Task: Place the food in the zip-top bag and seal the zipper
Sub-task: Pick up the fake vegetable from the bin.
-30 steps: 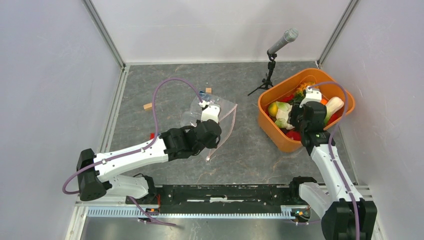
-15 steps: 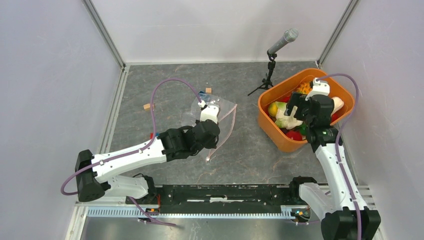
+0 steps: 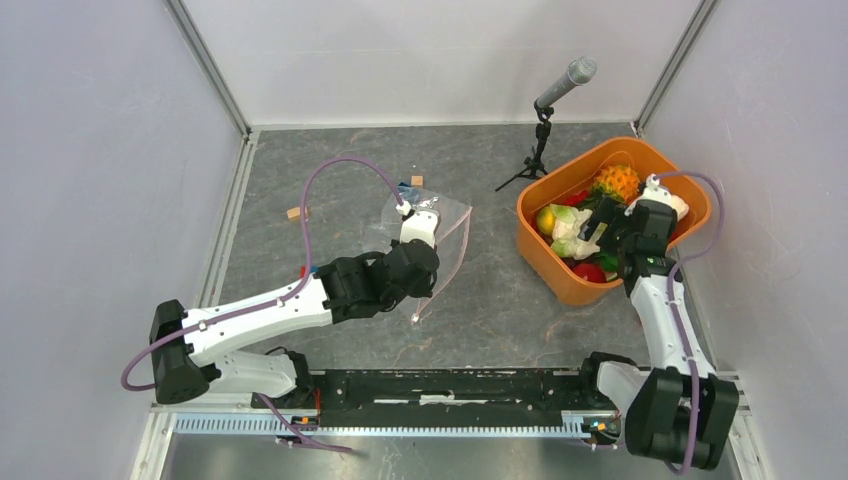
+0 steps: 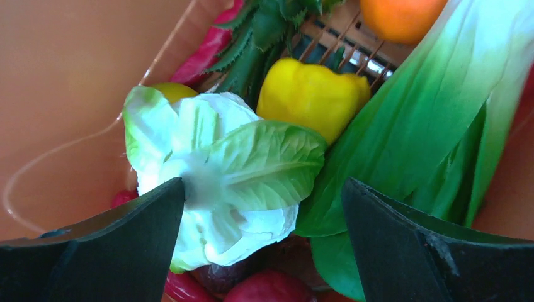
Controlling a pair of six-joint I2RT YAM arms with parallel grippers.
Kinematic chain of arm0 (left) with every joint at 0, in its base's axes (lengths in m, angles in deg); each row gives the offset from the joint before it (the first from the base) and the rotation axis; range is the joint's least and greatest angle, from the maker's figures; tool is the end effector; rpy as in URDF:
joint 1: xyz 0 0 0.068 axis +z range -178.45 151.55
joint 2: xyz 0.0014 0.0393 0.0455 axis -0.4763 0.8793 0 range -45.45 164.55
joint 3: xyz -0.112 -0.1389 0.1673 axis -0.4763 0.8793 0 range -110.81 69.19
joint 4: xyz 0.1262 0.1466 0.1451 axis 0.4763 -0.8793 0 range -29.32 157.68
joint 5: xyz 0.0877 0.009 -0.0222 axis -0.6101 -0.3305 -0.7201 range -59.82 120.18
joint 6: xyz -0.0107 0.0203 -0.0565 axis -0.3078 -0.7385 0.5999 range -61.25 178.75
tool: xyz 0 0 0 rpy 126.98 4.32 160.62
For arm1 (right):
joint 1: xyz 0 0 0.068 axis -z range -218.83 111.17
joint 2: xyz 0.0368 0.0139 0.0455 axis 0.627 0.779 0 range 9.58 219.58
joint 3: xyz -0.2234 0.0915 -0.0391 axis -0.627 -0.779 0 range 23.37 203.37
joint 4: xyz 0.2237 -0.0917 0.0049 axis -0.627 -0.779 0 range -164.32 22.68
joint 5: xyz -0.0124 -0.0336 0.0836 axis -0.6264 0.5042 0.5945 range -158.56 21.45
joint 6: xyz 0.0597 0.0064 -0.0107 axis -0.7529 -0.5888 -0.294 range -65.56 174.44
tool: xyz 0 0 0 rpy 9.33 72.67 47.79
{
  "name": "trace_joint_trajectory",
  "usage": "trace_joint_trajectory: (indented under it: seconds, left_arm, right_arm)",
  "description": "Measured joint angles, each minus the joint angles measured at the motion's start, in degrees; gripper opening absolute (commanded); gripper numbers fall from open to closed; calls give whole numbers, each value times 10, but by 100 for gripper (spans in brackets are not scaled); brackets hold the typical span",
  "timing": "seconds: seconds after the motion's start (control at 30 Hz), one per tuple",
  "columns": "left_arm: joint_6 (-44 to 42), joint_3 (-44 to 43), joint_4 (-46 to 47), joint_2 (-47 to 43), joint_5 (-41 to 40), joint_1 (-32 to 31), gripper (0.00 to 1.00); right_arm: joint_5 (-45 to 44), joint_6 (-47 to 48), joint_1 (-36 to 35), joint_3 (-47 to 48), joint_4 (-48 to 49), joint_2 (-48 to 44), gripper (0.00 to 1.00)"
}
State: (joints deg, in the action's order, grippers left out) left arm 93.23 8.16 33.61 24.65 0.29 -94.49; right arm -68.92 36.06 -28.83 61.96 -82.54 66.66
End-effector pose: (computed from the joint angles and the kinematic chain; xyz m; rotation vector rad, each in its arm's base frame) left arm 0.1237 -0.2224 0.2806 0.3557 2.2006 -0.3599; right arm 0.2198 -0.0391 0.2300 0.5330 2.0935 0.0775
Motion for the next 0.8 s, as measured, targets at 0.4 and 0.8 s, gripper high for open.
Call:
trace_joint_trajectory:
  seconds: [0.4,0.8]
  left_arm:
    - [0,2,0,0,-1,0,2]
    - [0,2,0,0,-1,0,2]
  right_arm:
    - [192,-75,62,-39,147,103,88]
    - [280,-83,65,-82,249,88,17]
